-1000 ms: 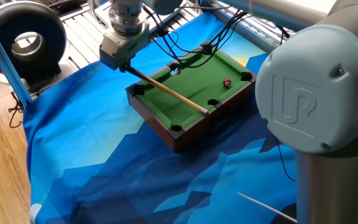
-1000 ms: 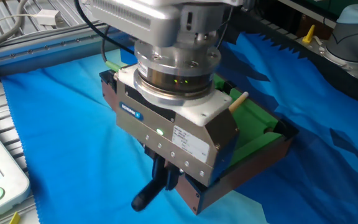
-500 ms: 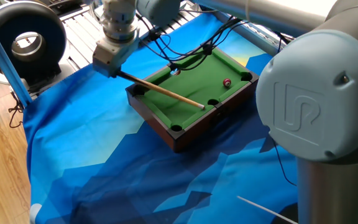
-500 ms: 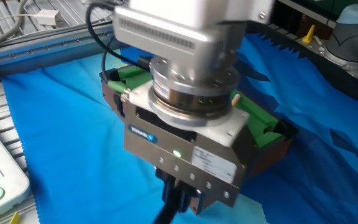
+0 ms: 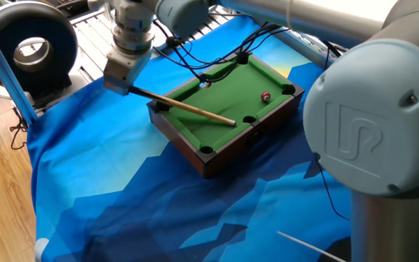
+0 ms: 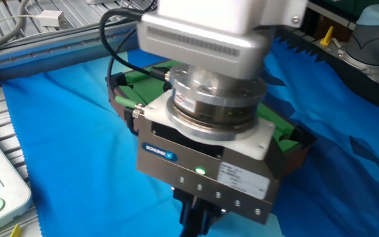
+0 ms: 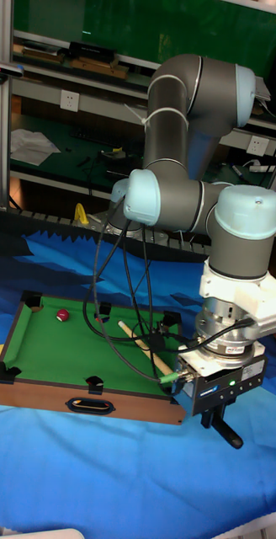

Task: Hit the pool ball

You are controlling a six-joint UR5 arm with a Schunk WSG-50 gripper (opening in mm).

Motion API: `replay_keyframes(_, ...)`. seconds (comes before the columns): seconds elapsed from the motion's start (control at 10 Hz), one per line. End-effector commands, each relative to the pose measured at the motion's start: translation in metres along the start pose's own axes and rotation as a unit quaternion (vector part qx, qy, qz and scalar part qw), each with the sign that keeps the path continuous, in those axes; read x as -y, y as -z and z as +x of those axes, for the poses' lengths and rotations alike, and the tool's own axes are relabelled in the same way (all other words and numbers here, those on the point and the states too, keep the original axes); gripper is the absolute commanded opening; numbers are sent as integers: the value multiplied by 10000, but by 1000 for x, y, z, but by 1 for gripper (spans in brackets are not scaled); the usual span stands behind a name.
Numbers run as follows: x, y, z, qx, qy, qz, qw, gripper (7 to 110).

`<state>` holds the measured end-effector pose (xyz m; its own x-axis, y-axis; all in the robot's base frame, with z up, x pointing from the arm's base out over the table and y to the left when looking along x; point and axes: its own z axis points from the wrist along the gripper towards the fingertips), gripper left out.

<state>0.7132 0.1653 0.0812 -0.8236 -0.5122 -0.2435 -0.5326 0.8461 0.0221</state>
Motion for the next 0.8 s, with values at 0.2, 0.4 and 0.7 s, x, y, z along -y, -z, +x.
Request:
replay_keyframes(0.2,-10,0,2,9,862,117,9962,7)
replay_keyframes(0.4,-18,-2,-3,130,783,10,9968,7)
replay_keyframes(0.7,-30,0,-8,259,672,-7,9974,7)
